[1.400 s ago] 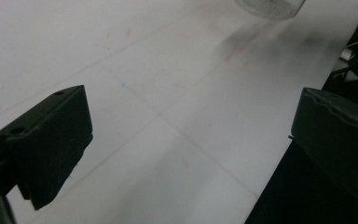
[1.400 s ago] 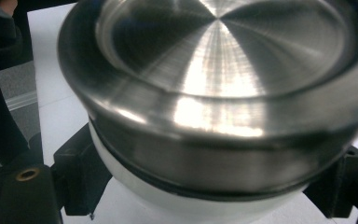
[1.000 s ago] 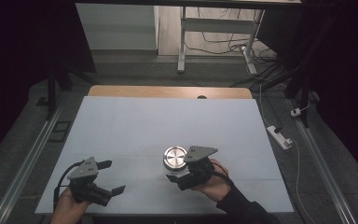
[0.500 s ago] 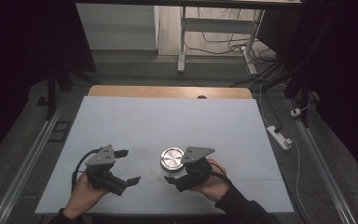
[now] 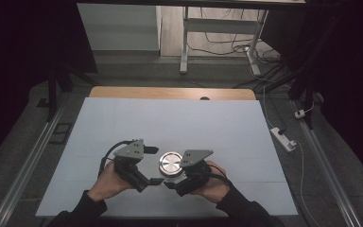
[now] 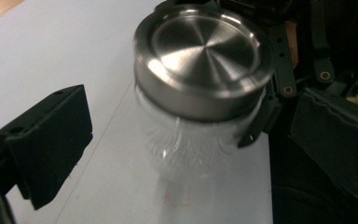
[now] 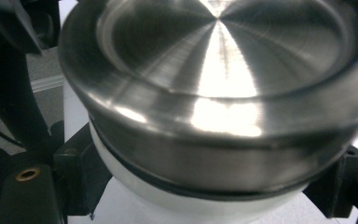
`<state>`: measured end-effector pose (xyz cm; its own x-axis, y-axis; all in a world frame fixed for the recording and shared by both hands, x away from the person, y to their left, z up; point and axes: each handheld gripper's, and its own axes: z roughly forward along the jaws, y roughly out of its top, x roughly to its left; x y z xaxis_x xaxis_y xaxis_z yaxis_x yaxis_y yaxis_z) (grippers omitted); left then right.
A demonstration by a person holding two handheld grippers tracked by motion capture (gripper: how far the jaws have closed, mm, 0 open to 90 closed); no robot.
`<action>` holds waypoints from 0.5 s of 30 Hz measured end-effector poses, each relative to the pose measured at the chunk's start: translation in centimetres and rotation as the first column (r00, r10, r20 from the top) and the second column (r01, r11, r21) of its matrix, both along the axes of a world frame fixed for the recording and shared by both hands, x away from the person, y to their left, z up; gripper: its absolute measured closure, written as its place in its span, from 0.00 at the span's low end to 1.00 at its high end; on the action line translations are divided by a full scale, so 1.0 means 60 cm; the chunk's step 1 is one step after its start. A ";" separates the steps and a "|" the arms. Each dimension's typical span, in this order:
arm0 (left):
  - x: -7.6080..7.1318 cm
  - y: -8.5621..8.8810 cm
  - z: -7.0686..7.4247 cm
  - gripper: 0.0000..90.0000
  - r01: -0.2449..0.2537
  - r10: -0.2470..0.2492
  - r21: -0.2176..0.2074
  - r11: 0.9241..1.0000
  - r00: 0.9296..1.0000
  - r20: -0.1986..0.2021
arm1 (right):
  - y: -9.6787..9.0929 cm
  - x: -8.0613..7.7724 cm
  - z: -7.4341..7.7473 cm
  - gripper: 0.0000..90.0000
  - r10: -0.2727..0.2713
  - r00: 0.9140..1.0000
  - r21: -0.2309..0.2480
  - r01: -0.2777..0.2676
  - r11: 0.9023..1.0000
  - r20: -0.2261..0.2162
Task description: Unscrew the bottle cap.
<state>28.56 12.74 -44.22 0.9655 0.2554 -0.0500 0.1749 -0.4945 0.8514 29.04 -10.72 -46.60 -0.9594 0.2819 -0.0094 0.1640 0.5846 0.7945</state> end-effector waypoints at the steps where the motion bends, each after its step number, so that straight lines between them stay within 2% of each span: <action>1: 0.002 -0.004 0.000 0.00 0.017 -0.017 0.000 1.000 1.000 -0.001 | 0.000 0.001 0.000 0.17 0.010 1.000 -0.003 -0.010 1.000 0.006; 5: 0.009 -0.021 0.003 0.01 0.068 -0.068 0.017 0.998 0.998 0.014 | 0.003 -0.002 -0.001 0.17 0.037 0.999 -0.009 -0.037 0.999 0.005; 9: 0.012 -0.033 0.004 0.06 0.132 -0.133 0.031 0.991 0.991 0.019 | 0.005 -0.004 -0.001 0.17 0.060 0.998 -0.013 -0.060 0.998 0.003; 12: 0.013 -0.036 0.005 0.17 0.123 -0.124 0.033 0.992 0.992 0.029 | 0.006 -0.005 -0.001 0.17 0.062 0.998 -0.018 -0.062 0.998 0.002; 13: 0.014 -0.037 0.006 0.20 0.115 -0.116 0.019 0.993 0.993 0.021 | 0.006 -0.005 -0.001 0.17 0.062 0.998 -0.018 -0.061 0.998 0.002; 15: 0.014 -0.037 0.006 0.21 0.108 -0.108 0.018 0.994 0.994 0.021 | 0.006 -0.005 -0.001 0.17 0.052 0.999 -0.017 -0.052 0.999 0.007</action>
